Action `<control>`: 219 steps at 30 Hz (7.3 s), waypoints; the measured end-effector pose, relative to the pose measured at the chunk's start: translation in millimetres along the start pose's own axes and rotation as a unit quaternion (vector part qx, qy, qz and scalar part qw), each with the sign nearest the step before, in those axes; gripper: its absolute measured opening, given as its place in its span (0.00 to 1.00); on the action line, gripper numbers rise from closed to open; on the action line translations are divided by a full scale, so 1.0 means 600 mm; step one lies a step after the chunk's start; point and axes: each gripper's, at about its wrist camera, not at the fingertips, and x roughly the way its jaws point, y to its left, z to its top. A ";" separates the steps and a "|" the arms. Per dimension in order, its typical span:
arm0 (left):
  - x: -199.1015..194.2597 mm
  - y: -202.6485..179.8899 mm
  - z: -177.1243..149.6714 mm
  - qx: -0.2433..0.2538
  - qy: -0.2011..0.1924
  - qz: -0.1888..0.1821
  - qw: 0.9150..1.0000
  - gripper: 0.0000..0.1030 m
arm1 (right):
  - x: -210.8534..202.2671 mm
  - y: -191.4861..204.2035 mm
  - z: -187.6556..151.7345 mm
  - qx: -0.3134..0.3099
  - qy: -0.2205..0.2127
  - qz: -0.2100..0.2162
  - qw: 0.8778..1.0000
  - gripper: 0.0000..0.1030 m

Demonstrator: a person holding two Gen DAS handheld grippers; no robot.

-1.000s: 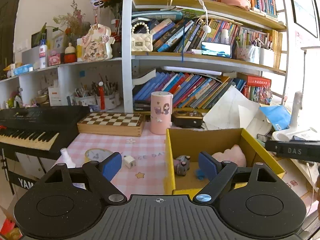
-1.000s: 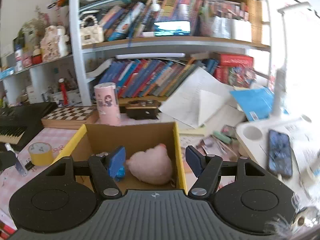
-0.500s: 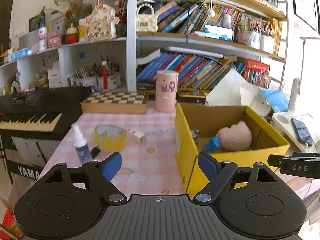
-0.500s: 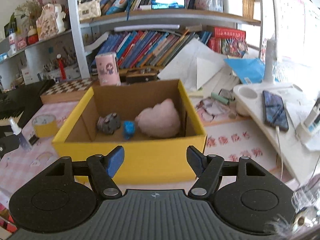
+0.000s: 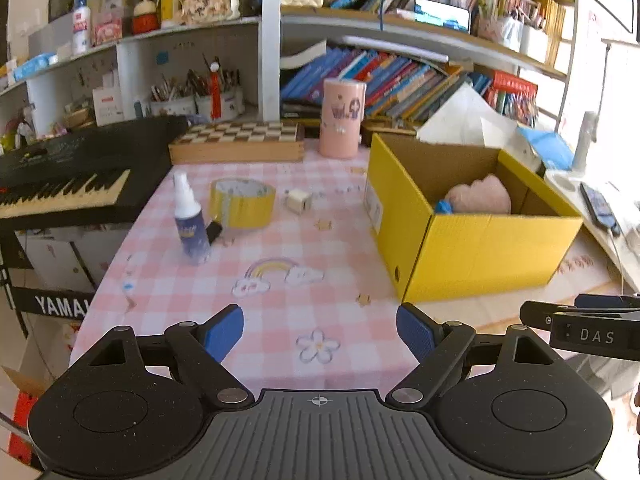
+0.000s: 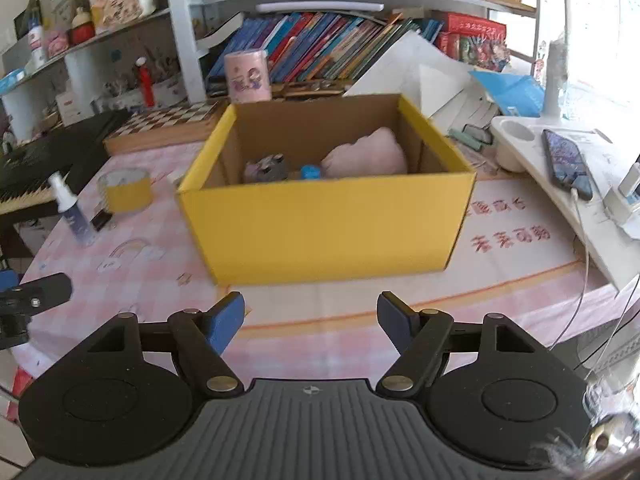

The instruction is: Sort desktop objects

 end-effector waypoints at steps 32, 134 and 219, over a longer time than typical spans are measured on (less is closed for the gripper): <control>-0.049 0.100 -0.051 0.003 0.028 0.007 1.000 0.89 | -0.033 0.122 -0.062 -0.014 0.027 0.008 0.999 0.84; 0.201 0.253 0.099 -0.111 0.027 0.089 0.989 0.30 | 0.333 0.323 0.242 -0.107 0.078 0.197 0.971 0.83; 0.040 0.282 0.054 -0.175 -0.018 0.170 0.970 0.30 | 0.497 0.484 0.220 -0.225 0.117 0.154 0.955 0.80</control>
